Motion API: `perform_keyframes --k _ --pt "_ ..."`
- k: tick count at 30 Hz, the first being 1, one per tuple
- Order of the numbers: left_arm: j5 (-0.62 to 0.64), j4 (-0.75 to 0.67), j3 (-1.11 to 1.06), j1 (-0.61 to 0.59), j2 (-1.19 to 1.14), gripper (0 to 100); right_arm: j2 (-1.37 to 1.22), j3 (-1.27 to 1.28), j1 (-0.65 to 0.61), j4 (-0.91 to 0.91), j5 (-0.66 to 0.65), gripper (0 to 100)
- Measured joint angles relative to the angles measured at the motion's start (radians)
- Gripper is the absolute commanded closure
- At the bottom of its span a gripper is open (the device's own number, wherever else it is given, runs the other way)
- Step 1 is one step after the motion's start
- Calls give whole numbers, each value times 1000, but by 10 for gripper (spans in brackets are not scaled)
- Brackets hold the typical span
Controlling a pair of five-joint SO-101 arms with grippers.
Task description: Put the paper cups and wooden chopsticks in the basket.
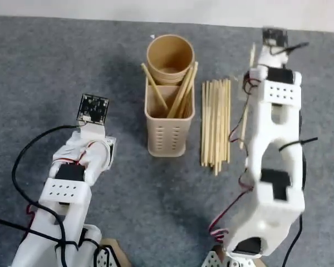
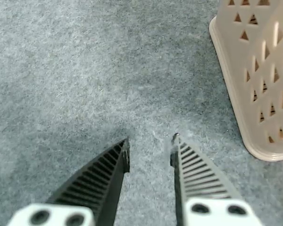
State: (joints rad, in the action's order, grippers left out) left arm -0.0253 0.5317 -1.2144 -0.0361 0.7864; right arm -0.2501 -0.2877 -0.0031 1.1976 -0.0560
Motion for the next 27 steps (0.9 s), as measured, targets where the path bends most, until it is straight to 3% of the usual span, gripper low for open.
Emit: perform_keyframes --k 11,21,27 --pt "0 0 0 0 0 829 448 0 -183 -124 83 993" --pt "0 0 0 0 0 829 600 3 -381 -318 101 993" --pt "0 0 0 0 0 829 687 218 -462 -450 110 993"
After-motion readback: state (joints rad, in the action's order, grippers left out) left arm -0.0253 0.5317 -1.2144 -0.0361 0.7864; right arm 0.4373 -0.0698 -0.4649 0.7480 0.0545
